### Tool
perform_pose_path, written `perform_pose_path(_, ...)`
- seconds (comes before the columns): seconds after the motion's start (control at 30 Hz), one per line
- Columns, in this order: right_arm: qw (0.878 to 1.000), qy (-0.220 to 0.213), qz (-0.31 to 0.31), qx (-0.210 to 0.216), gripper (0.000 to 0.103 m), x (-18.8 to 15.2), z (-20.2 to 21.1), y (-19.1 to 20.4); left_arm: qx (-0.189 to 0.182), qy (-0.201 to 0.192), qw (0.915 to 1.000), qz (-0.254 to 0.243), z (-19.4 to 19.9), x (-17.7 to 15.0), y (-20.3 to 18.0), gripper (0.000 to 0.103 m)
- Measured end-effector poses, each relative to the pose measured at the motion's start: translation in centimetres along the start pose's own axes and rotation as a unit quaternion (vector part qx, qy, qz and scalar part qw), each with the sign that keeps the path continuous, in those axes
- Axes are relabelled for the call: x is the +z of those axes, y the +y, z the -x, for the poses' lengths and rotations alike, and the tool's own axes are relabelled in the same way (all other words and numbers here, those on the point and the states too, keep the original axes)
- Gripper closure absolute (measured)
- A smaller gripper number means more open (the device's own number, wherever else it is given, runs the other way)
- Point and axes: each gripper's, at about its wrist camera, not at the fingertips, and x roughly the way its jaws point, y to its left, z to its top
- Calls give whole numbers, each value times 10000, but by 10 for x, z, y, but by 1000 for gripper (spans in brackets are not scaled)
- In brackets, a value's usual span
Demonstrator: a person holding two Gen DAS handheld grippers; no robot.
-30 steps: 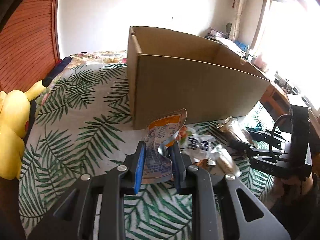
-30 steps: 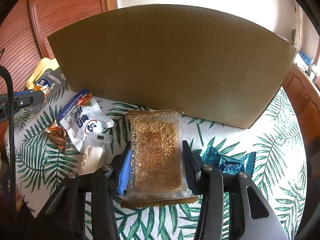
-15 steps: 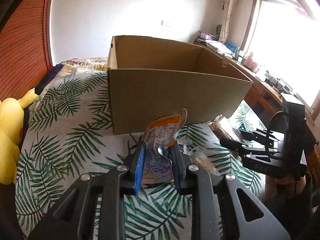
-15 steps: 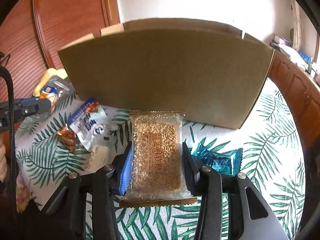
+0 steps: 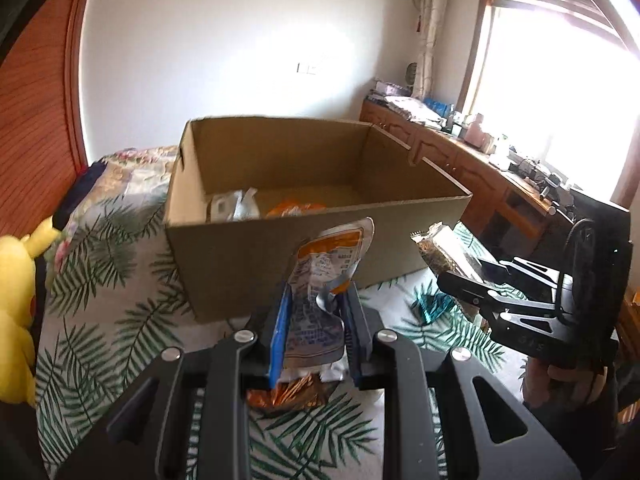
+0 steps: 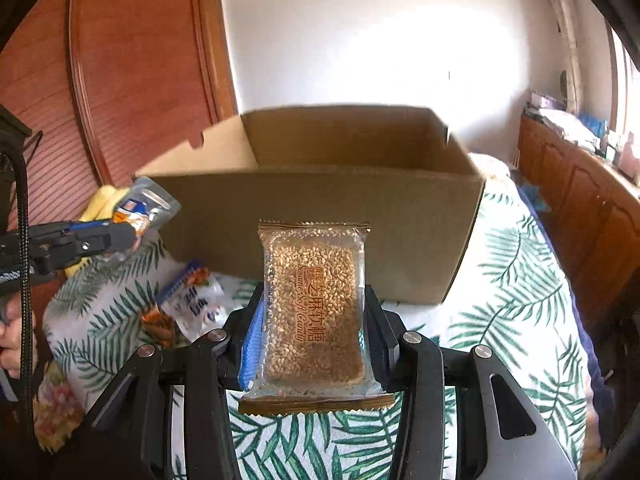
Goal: Organize snacks
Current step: 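Carry both snacks over the cardboard box and open both tools to drop them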
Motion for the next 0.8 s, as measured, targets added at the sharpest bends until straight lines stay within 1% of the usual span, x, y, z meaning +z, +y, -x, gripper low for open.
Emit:
perform_pose_path(0.17, 9996, -273, 74, 18, 59, 15, 15, 5, -58, -133, 9998, -142, 1, 14, -8, 81)
perform_pose_path(0.2, 9995, -312, 96, 19, 59, 17, 17, 5, -63, -160, 9997, -172, 0, 17, -10, 82)
perform_pose_path(0.23, 9994, -332, 113, 19, 59, 19, 17, 6, -57, -184, 9996, -195, 0, 20, -11, 86)
perform_pose_path(0.37, 9988, -423, 232, -30, 59, 32, 18, 8, -194, -252, 9993, -193, 2, 30, -15, 86)
perform_pose_path(0.43, 9986, -460, 265, -41, 59, 38, 18, 9, -73, -240, 9992, -302, 0, 31, -18, 87)
perform_pose_path(0.5, 9985, -444, 322, -68, 59, 42, 17, 8, -178, -196, 9992, -298, -3, 31, -17, 87)
perform_pose_path(0.57, 9986, -457, 276, 8, 59, 45, 16, 6, -283, -168, 9991, -259, -3, 31, -17, 87)
perform_pose_path(0.7, 9979, -531, 360, -62, 59, 50, 19, 7, -416, -288, 9984, -258, 6, 40, -20, 87)
perform_pose_path(0.8, 9975, -585, 397, -85, 59, 56, 20, 7, -440, -436, 9973, -387, 12, 51, -25, 87)
